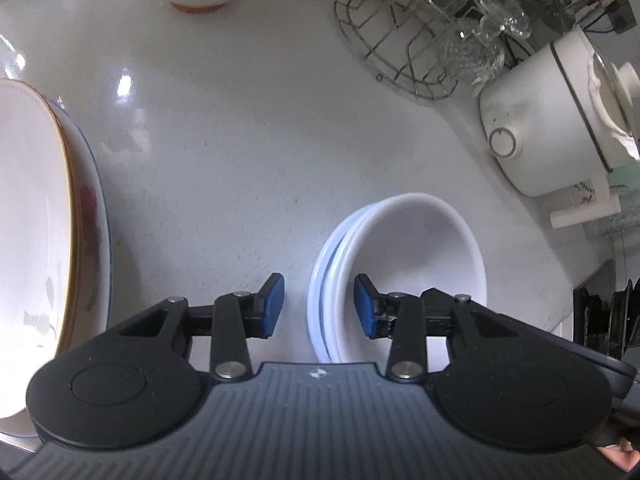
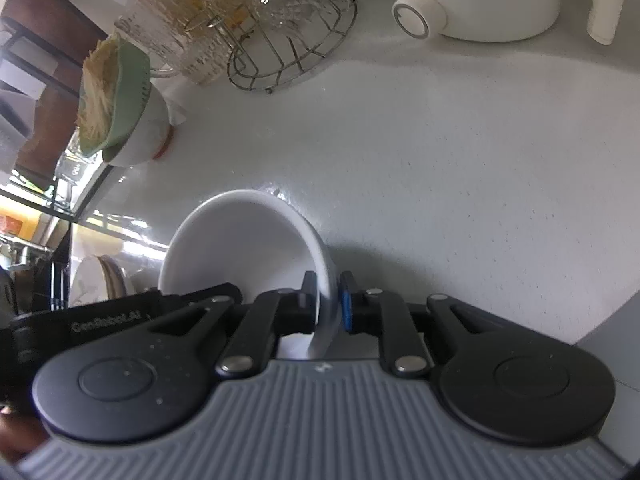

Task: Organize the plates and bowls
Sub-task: 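Grip the rim of the stacked bowls with both grippers and lift them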

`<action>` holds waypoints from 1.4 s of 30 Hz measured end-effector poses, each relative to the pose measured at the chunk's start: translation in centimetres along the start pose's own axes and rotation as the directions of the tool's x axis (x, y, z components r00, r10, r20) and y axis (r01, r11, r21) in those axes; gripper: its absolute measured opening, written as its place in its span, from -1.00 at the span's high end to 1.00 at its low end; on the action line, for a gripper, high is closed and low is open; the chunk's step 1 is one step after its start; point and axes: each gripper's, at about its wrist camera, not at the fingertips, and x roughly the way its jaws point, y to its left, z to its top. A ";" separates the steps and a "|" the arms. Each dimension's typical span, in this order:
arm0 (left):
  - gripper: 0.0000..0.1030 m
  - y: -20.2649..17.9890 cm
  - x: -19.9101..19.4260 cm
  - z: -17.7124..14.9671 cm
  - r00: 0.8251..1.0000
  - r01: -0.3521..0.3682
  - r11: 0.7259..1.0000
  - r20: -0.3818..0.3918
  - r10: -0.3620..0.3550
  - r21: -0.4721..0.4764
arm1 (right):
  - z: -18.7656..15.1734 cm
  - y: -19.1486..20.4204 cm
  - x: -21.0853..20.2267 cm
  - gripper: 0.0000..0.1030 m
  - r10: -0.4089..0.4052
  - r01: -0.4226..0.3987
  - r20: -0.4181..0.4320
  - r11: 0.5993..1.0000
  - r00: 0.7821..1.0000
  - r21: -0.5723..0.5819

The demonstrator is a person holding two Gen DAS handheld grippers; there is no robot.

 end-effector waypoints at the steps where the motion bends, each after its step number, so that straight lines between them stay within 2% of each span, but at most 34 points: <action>1: 0.19 -0.1 0.1 0.0 1.000 -0.004 1.000 0.005 0.004 0.000 | 0.1 -0.1 0.1 0.62 0.001 -0.001 -0.003 1.000 1.000 0.002; 5: 0.35 0.1 0.1 -0.1 1.000 -0.006 1.000 0.007 0.006 -0.009 | 0.3 -0.5 0.5 0.35 0.005 -0.005 0.000 1.000 1.000 0.019; 12: 0.58 -0.5 0.2 -0.1 1.000 0.007 1.000 0.017 -0.007 0.012 | 0.0 -0.7 0.7 0.38 0.038 -0.038 0.004 0.999 0.999 0.019; 14: 0.59 -0.6 0.1 -0.2 1.000 0.002 1.000 0.015 -0.002 0.018 | -0.1 -0.5 0.7 0.49 0.035 -0.035 0.005 0.999 0.999 0.013; 18: 0.60 -1.1 -0.2 -0.2 1.000 -0.015 0.999 0.007 0.015 0.031 | -0.2 -0.7 0.4 0.58 0.032 -0.032 0.007 0.999 0.999 0.018; 27: 0.60 -2.5 -2.8 0.1 1.000 0.018 0.999 -0.006 -0.018 0.031 | 0.4 -0.6 -2.3 0.60 0.047 -0.047 0.019 0.998 0.999 0.036; 35: 0.60 -3.8 -6.9 0.0 0.999 0.038 0.998 0.009 -0.039 0.042 | 0.4 1.0 -5.8 0.60 0.052 -0.055 0.055 0.998 0.997 0.044; 39: 0.58 -4.4 -8.8 0.0 1.000 0.008 0.997 0.014 -0.009 0.079 | 0.3 2.3 -7.2 0.60 0.049 -0.052 0.063 0.998 0.997 0.038; 42: 0.58 -4.0 -10.0 0.1 1.000 0.026 0.997 0.013 -0.027 0.070 | 0.2 3.2 -7.9 0.60 0.045 -0.048 0.069 0.998 0.997 0.036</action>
